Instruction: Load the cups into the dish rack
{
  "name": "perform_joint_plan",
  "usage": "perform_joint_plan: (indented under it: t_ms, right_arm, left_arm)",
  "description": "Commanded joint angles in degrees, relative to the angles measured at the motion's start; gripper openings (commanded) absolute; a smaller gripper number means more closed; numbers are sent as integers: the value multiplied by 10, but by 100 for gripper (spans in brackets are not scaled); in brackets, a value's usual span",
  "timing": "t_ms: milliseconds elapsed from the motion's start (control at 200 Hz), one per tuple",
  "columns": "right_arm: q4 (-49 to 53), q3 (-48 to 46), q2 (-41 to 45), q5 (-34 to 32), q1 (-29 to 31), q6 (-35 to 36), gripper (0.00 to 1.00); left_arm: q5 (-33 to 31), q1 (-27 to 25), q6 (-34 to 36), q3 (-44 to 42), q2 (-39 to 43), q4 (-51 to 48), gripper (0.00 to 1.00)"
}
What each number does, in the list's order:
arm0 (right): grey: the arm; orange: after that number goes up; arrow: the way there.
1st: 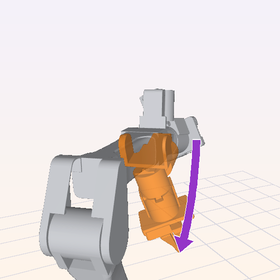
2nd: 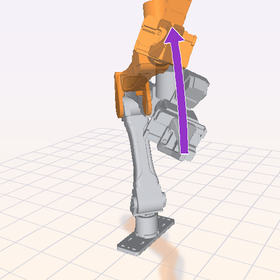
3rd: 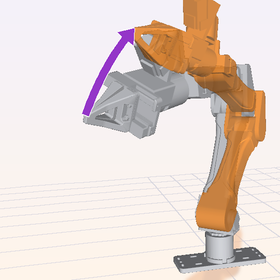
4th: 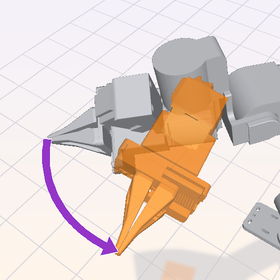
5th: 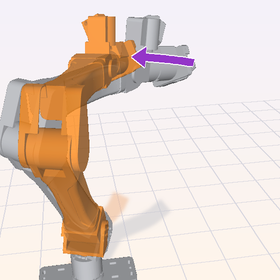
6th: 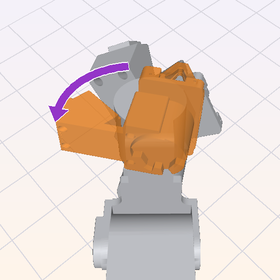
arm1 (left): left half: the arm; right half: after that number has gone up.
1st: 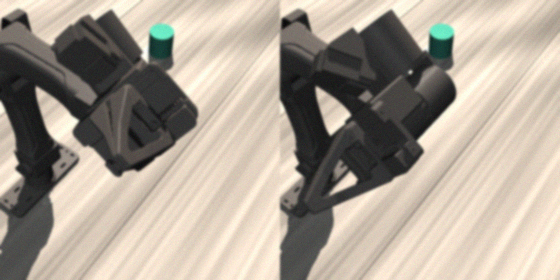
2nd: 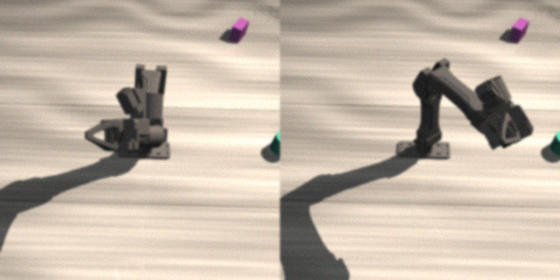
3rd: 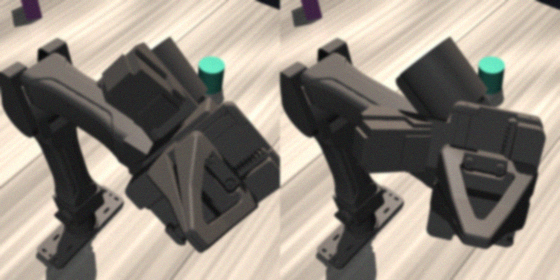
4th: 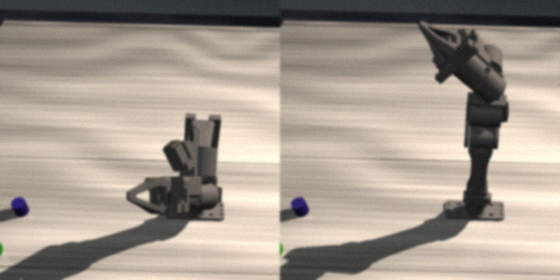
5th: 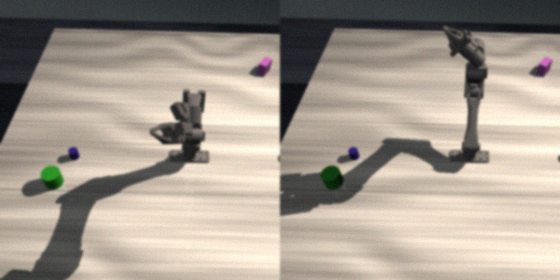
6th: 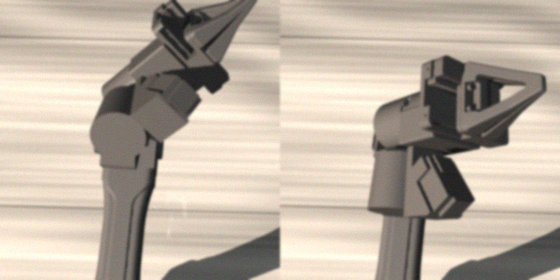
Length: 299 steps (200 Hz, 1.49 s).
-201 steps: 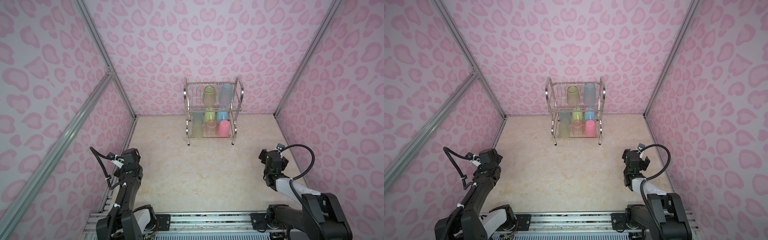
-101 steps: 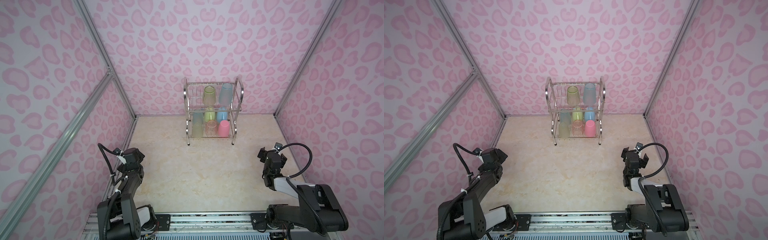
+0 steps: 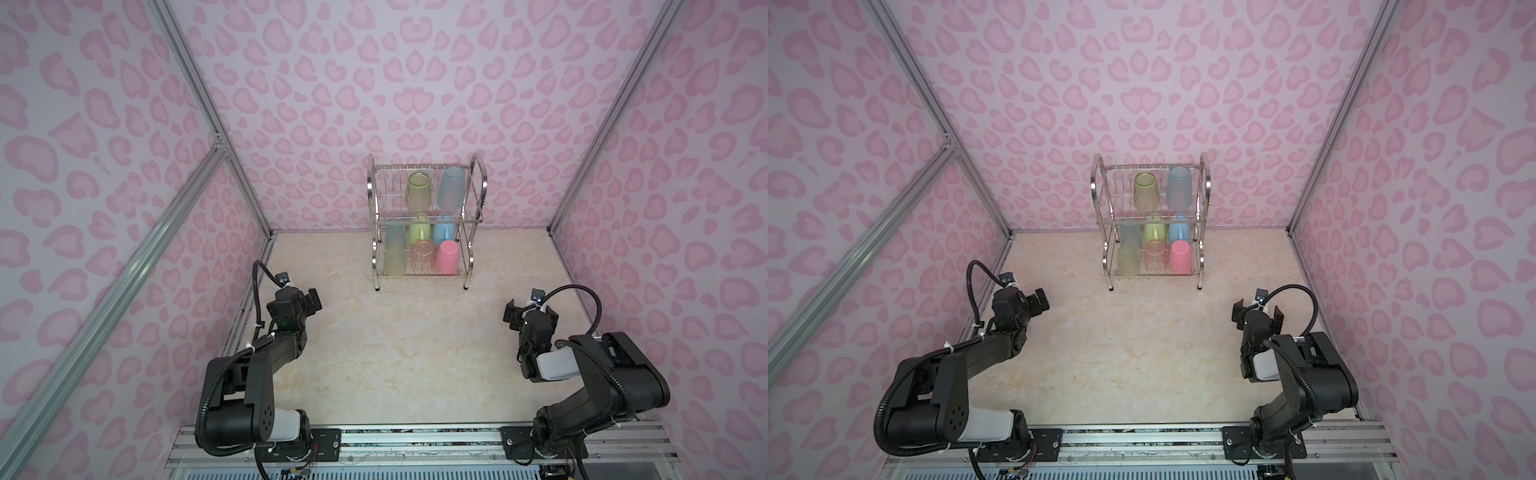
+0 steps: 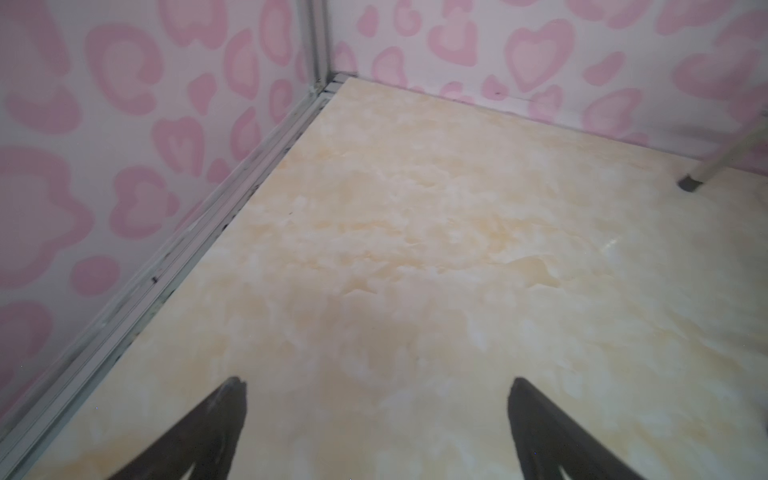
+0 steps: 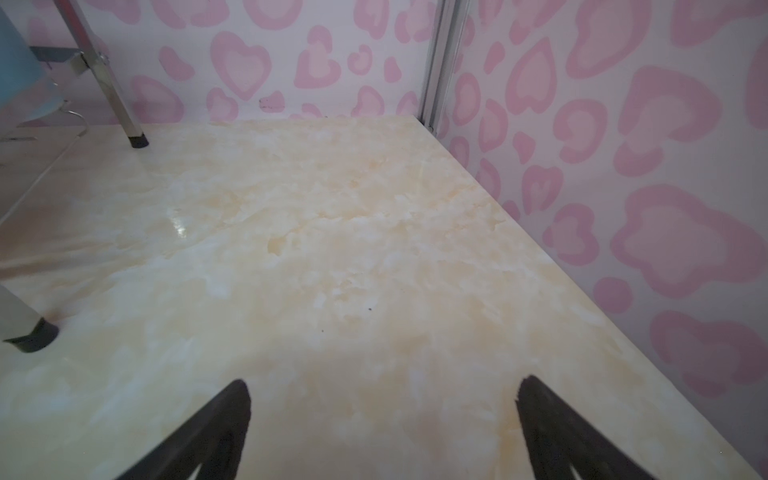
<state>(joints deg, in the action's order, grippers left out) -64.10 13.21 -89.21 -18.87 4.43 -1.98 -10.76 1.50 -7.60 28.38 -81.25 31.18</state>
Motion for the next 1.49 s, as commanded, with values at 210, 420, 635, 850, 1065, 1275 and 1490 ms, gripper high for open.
perform_joint_plan:
  t_ms: [210,420,635,850,1065,1275,1490]
  right_arm:
    - [-96,-12,-13,-10,4,12,99]
    - [-18,28,-11,13,-4,8,99]
    - [21,47,-11,35,-14,0,99]
    - [20,46,-10,35,-15,0,99]
    - [18,46,-8,35,-14,0,99]
    - [17,45,-9,34,-14,0,99]
    - [17,45,-9,34,-14,1,99]
  left_arm:
    - [31,-23,56,-103,-28,260,100]
    - [49,-9,46,-93,-36,252,98]
    - [50,-9,46,-95,-32,253,98]
    - [50,-9,46,-96,-32,253,98]
    - [50,-9,47,-95,-32,253,98]
    - [50,-9,47,-96,-33,253,98]
    - [51,-10,46,-91,-36,247,98]
